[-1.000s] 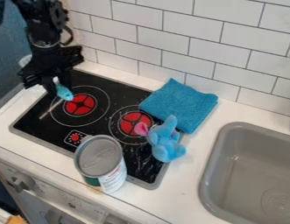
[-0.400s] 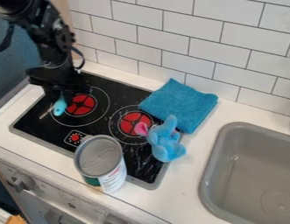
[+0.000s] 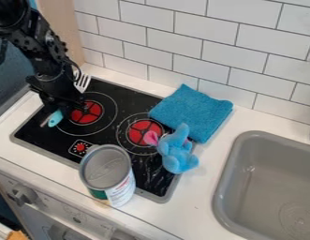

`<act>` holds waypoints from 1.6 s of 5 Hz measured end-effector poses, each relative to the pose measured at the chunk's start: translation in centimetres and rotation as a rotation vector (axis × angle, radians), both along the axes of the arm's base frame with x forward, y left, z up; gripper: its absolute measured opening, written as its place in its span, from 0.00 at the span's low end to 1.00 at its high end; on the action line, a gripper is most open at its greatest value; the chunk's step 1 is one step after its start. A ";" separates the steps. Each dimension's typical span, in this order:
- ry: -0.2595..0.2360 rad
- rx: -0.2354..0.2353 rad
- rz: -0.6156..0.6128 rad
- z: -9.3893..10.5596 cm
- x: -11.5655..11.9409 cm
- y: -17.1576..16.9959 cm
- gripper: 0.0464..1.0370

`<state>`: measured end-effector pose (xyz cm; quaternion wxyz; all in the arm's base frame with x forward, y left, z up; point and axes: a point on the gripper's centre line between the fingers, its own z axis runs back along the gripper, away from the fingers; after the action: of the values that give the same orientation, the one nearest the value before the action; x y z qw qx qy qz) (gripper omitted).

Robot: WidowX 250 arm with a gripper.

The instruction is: Rotate the spatula 45 degree

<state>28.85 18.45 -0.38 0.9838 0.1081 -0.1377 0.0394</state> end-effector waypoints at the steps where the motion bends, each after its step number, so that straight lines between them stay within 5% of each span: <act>1: 0.007 -0.022 -0.006 -0.1 0.2 0.6 0.34; 3: 0.008 -0.038 0.012 0.0 0.2 1.3 0.91; 5: 0.018 -0.123 0.031 0.4 -0.1 0.7 0.96; 7: -0.086 -0.179 0.087 5.6 1.1 1.3 0.96; 8: -0.088 -0.176 0.094 5.7 0.9 1.7 0.96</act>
<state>29.73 20.10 5.29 0.9795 0.0257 -0.1717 0.1023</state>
